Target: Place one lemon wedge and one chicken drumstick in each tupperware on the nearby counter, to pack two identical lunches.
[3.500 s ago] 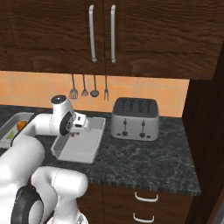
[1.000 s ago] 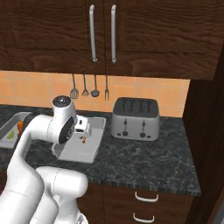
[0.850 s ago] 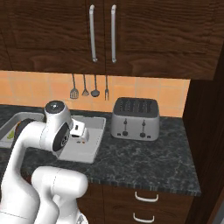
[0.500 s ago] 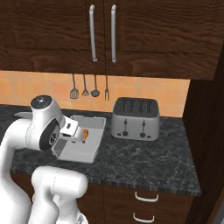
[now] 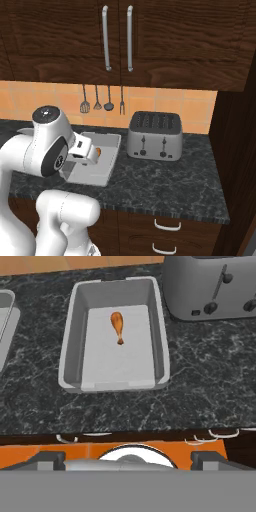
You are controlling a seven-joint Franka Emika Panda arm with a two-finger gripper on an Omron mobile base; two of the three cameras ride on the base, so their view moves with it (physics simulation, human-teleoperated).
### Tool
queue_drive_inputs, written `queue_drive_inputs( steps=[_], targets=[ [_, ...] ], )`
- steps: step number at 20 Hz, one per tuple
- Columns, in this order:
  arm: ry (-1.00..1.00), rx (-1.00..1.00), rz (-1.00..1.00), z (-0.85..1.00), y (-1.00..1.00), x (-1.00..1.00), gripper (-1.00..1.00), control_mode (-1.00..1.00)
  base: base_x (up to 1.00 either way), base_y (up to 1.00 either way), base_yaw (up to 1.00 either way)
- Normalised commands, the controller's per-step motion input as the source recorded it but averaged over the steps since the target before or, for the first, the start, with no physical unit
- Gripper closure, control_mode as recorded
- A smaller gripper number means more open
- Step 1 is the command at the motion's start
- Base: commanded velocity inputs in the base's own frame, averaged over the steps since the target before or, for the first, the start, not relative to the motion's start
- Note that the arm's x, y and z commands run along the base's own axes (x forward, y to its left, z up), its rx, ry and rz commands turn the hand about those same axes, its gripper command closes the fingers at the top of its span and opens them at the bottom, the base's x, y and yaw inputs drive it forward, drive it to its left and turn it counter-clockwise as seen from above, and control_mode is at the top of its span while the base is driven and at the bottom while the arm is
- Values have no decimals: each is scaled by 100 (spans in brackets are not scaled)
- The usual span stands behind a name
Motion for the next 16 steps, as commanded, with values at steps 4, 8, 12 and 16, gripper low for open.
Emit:
queue_drive_inputs(
  steps=[4, 8, 12, 16],
  targets=[
    [-1, -13, 6, -58, 0, 0, -100, -100, 0, 0, 0],
    [-1, -10, 3, -47, 0, 0, -100, -100, 0, 0, 0],
    [-4, 0, 1, -17, 0, -11, -100, -100, 0, 0, 0],
    [-9, 0, 0, -13, 0, -21, -100, -100, 0, 0, 0]
  ],
)
